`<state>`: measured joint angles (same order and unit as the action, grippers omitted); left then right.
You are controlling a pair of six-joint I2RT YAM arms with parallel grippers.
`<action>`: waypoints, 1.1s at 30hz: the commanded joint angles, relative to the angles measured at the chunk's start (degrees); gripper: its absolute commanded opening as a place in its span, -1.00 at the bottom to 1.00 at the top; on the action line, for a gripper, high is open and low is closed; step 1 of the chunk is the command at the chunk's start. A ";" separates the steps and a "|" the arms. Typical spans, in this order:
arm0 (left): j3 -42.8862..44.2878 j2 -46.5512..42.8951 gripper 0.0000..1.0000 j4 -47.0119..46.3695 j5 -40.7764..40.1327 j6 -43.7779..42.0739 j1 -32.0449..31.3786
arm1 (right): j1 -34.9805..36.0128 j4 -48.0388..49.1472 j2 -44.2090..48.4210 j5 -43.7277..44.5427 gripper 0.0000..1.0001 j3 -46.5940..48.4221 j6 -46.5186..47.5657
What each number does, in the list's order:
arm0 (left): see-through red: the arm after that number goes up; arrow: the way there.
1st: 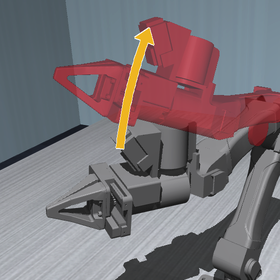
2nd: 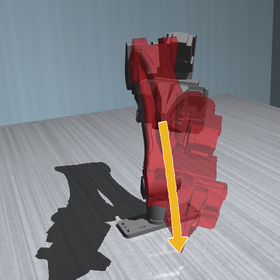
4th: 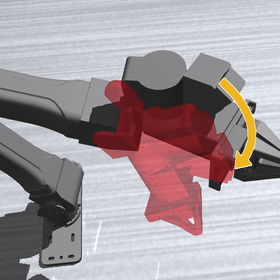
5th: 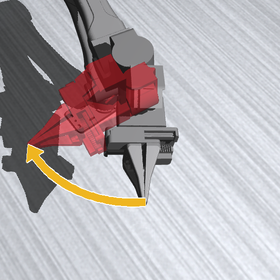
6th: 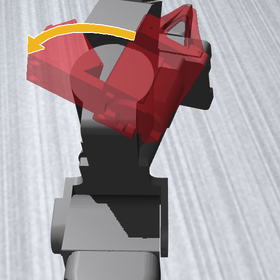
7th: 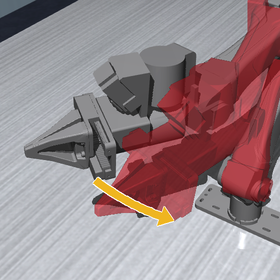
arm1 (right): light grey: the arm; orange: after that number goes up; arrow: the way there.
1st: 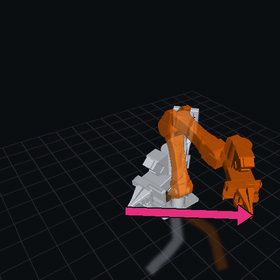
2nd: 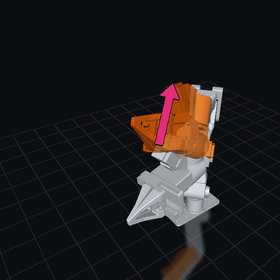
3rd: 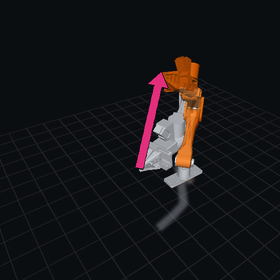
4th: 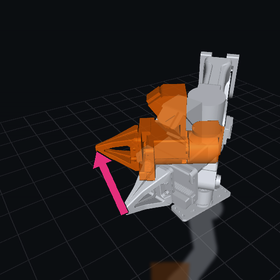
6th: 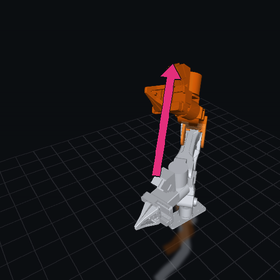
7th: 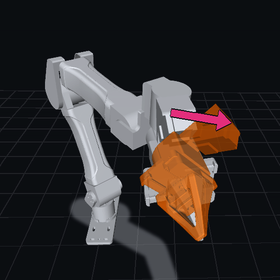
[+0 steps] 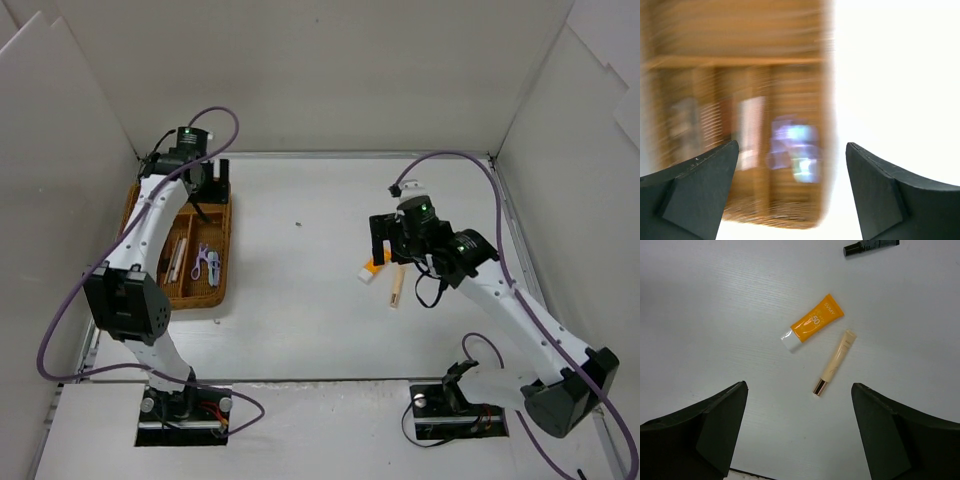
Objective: Organize the makeup
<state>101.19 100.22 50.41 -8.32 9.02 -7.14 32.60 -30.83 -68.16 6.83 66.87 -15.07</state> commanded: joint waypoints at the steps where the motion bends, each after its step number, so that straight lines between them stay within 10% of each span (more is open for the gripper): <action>1: -1.16 -4.60 0.67 -6.36 18.32 3.46 -6.91 | -0.26 0.77 4.26 3.45 0.62 -0.77 -1.71; 12: 3.04 8.83 0.71 -12.88 21.15 5.57 -32.04 | -0.34 0.77 17.61 2.75 0.54 -6.40 -5.58; 33: 13.24 30.28 0.49 -18.86 10.16 11.72 -43.84 | -0.17 -4.94 32.39 2.75 0.60 -10.44 -5.23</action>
<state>111.22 129.93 33.71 3.90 18.72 -50.59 32.60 -36.45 -35.73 8.60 56.34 -20.97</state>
